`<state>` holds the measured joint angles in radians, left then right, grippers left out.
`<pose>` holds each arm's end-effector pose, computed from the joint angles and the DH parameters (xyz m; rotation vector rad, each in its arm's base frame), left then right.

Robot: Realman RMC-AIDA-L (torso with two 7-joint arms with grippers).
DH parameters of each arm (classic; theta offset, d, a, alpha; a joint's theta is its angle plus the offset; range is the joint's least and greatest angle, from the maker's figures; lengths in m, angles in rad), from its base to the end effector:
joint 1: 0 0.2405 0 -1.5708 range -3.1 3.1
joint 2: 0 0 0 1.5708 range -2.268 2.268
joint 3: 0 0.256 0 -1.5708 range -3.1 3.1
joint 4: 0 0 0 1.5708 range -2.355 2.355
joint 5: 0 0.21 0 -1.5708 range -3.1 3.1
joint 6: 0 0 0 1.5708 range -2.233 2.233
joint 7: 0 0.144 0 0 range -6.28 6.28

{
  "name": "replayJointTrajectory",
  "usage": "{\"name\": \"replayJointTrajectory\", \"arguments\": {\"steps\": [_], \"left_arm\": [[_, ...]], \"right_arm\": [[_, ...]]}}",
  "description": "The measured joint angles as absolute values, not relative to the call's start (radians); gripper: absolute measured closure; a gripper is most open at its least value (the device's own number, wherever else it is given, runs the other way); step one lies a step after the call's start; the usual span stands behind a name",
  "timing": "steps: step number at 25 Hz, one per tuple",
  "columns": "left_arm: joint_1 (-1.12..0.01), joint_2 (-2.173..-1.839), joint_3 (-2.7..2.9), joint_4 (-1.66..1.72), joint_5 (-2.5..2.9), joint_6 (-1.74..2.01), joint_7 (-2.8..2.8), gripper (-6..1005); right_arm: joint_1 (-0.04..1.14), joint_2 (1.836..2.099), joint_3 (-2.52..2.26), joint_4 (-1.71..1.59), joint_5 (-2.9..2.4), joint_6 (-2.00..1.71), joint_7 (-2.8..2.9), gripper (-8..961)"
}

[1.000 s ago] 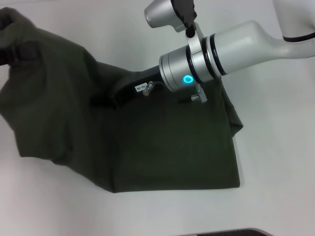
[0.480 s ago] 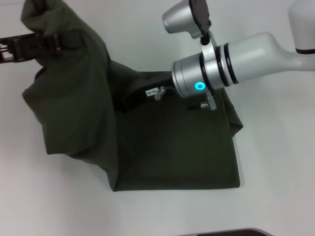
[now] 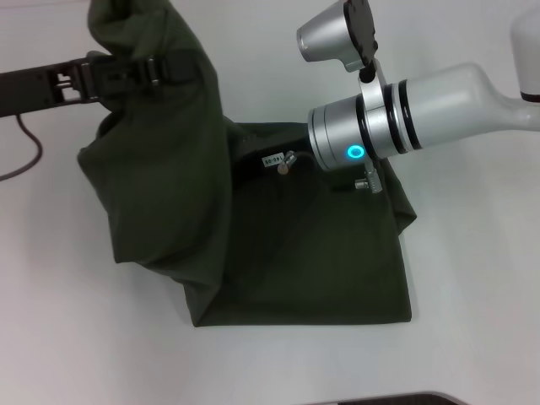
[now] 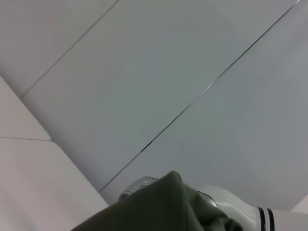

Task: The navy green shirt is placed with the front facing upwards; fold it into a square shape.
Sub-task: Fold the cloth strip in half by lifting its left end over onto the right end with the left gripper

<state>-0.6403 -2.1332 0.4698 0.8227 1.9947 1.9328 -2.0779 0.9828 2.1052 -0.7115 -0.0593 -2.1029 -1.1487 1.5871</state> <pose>-0.1942 0.3257 0.0372 2.5477 1.1979 1.0664 0.1767 0.3601 -0.1252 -2.8891 1.0796 0.4966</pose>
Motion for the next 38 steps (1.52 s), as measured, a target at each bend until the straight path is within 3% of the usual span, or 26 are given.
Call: {"name": "replayJointTrajectory", "arguments": {"steps": [15, 38], "left_arm": [[-0.677, -2.161, 0.522, 0.686, 1.991, 1.886, -2.024, 887], [-0.717, -2.167, 0.560, 0.527, 1.971, 1.697, -1.940, 883]], "right_arm": [[0.958, 2.102, -0.710, -0.062, -2.100, -1.147, 1.586, 917], [0.528, 2.070, -0.620, -0.472, -1.957, -1.403, 1.659, 918]]}}
